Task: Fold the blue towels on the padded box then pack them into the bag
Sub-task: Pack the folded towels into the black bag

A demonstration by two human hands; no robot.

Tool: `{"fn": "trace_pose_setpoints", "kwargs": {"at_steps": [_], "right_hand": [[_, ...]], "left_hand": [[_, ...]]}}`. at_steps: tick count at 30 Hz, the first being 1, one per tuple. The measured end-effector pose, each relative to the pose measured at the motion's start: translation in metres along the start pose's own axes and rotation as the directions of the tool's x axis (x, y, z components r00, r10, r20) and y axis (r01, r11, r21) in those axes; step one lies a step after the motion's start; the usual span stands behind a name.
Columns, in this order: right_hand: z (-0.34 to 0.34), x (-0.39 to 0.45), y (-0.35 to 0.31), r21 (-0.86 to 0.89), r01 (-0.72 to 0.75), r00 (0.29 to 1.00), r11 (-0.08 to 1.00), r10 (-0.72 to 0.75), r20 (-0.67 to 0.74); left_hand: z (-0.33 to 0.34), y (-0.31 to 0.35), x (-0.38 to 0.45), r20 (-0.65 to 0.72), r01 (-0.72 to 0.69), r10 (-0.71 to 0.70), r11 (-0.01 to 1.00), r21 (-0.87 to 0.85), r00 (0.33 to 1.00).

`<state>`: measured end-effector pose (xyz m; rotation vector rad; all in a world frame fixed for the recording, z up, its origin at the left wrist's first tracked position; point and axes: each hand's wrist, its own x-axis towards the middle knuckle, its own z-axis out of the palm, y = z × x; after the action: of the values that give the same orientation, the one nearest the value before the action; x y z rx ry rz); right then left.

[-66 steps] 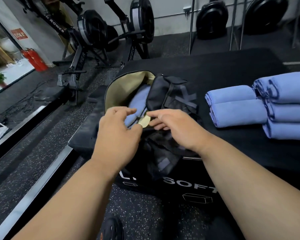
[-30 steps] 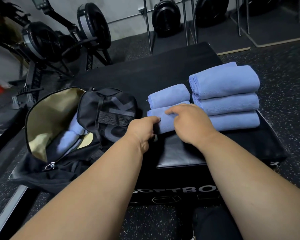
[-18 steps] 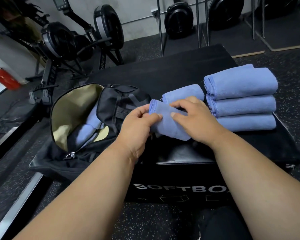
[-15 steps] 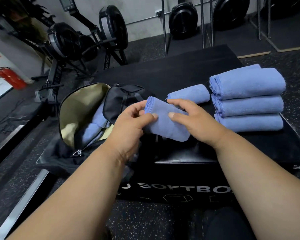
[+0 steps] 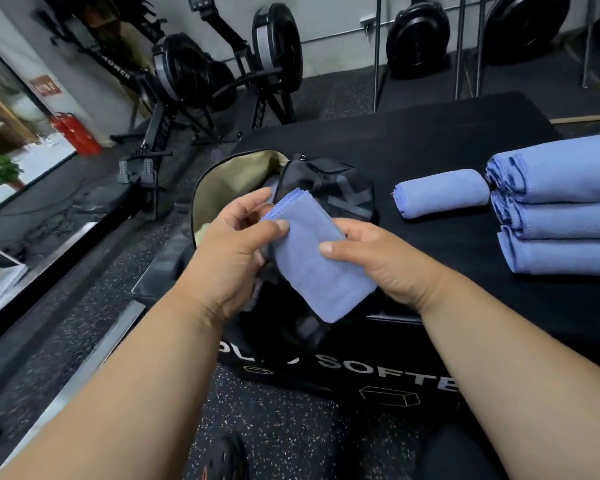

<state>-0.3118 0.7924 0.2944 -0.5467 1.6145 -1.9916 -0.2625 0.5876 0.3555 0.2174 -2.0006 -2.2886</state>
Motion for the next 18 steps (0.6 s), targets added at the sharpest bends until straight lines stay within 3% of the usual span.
{"fn": "trace_pose_setpoints", "kwargs": {"at_steps": [6, 9, 11, 13, 15, 18], "right_hand": [[0.048, 0.026, 0.004, 0.019, 0.064, 0.991, 0.998, -0.061, -0.123], [0.064, 0.04, 0.007, -0.098, 0.057, 0.962, 0.994, -0.081, -0.261], [0.066, 0.05, 0.012, -0.27, 0.035, 0.906, 0.962, -0.145, -0.398], [0.062, 0.061, 0.016, -0.556, -0.004, 0.818, 0.831, -0.318, -0.48], [0.057, 0.07, 0.018, -0.751, -0.036, 0.754, 0.66, -0.475, -0.454], [0.051, 0.086, 0.024, -0.889, -0.085, 0.747, 0.45, -0.562, -0.356]], "left_hand": [[-0.021, -0.025, -0.019, 0.001, 0.151, -0.151, 0.989, 0.002, 0.989], [-0.027, -0.039, -0.026, -0.067, 0.17, -0.167, 0.985, 0.031, 0.984], [-0.035, -0.04, -0.025, -0.166, 0.164, -0.144, 0.98, 0.111, 0.976], [-0.045, -0.036, -0.022, -0.224, 0.15, -0.097, 0.961, 0.232, 0.97], [-0.056, -0.03, -0.021, -0.26, 0.152, -0.066, 0.932, 0.328, 0.963], [-0.07, -0.027, -0.021, -0.298, 0.172, -0.039, 0.883, 0.436, 0.954]]}}
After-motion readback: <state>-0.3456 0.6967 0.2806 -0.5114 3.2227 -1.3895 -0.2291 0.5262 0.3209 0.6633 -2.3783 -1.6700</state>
